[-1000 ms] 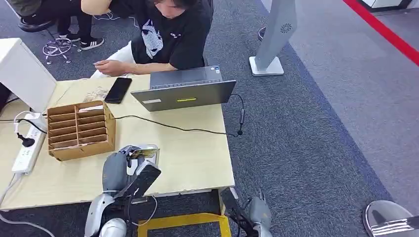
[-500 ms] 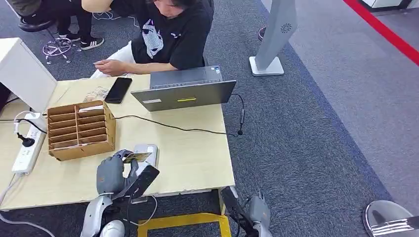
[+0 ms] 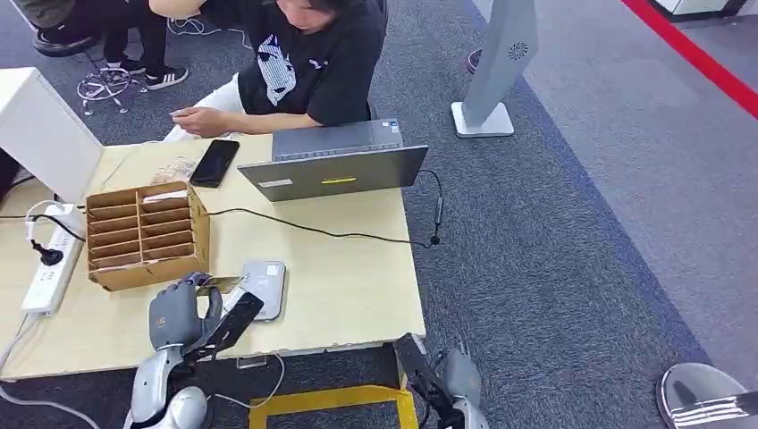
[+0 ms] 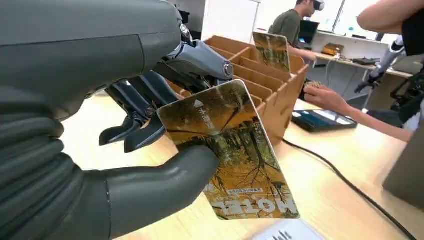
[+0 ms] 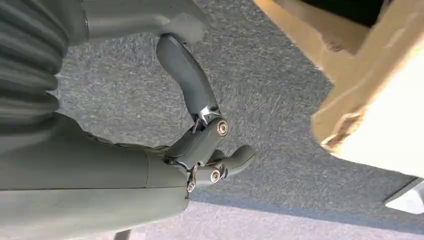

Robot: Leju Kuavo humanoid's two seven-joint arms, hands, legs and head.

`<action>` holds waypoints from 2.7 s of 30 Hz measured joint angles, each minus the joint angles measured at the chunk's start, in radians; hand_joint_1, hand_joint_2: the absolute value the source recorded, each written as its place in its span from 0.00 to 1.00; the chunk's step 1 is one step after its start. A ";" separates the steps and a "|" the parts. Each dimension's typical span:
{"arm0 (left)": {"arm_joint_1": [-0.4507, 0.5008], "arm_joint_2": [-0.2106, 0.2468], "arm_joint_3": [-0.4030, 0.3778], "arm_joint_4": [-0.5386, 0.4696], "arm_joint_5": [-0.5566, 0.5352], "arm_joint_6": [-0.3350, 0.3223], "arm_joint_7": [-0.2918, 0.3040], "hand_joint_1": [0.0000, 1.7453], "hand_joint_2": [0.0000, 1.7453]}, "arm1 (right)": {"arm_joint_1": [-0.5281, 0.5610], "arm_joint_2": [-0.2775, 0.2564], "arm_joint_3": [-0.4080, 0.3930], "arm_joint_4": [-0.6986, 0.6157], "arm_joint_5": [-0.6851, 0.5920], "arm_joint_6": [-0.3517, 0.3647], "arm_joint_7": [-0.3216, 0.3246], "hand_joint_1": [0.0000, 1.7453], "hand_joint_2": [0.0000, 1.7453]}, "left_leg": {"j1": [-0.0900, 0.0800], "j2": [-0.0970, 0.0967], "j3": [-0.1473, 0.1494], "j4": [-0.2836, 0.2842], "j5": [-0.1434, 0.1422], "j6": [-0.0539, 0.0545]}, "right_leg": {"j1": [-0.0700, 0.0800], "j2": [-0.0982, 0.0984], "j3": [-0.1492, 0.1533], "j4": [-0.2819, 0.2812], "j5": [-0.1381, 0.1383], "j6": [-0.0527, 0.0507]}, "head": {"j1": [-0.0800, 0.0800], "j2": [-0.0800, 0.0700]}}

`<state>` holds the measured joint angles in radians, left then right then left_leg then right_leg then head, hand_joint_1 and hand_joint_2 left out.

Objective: Pass the card to the sensor for recognition and then transmit it.

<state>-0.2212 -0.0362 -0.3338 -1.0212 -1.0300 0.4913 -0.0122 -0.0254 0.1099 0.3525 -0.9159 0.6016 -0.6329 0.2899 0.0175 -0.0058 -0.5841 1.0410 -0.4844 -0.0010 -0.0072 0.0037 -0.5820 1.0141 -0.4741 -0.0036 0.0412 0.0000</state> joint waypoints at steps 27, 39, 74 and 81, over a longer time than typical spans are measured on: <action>-0.020 -0.060 0.000 0.155 0.043 0.032 -0.017 1.00 1.00 | -0.033 0.003 0.024 0.077 -0.073 -0.023 -0.073 0.00 1.00 | 0.000 0.000 0.000 0.000 0.000 0.000 | 0.000 0.000 0.001 0.000 0.000 0.000 | 0.000 0.000; -0.024 -0.050 0.011 0.170 0.008 0.073 -0.023 1.00 1.00 | -0.034 0.003 0.026 0.085 -0.074 -0.031 -0.058 0.00 1.00 | 0.000 -0.001 0.002 0.000 0.000 0.000 | 0.000 -0.001 0.002 0.000 0.000 0.000 | 0.000 0.000; -0.224 0.281 0.222 -0.184 -0.272 0.095 0.152 1.00 1.00 | 0.000 -0.016 0.017 0.054 -0.051 -0.047 -0.075 0.00 1.00 | 0.001 0.000 0.002 0.000 0.001 -0.001 | 0.001 0.000 0.001 0.001 0.001 -0.001 | 0.000 0.000; -0.232 0.264 0.219 -0.163 -0.304 0.105 0.147 0.14 1.00 | -0.005 -0.016 0.017 0.060 -0.057 -0.046 -0.072 0.00 1.00 | 0.001 0.000 0.002 0.000 0.001 -0.001 | 0.001 0.000 0.001 0.001 0.001 -0.001 | 0.000 0.000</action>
<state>-0.4530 0.2274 -0.1148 -1.1837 -1.3336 0.5959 0.1343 -0.0301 0.0935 0.3693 -0.8560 0.5447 -0.6790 0.2178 0.0189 -0.0058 -0.5825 1.0411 -0.4834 -0.0019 -0.0063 0.0039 -0.5812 1.0146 -0.4734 -0.0046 0.0412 0.0000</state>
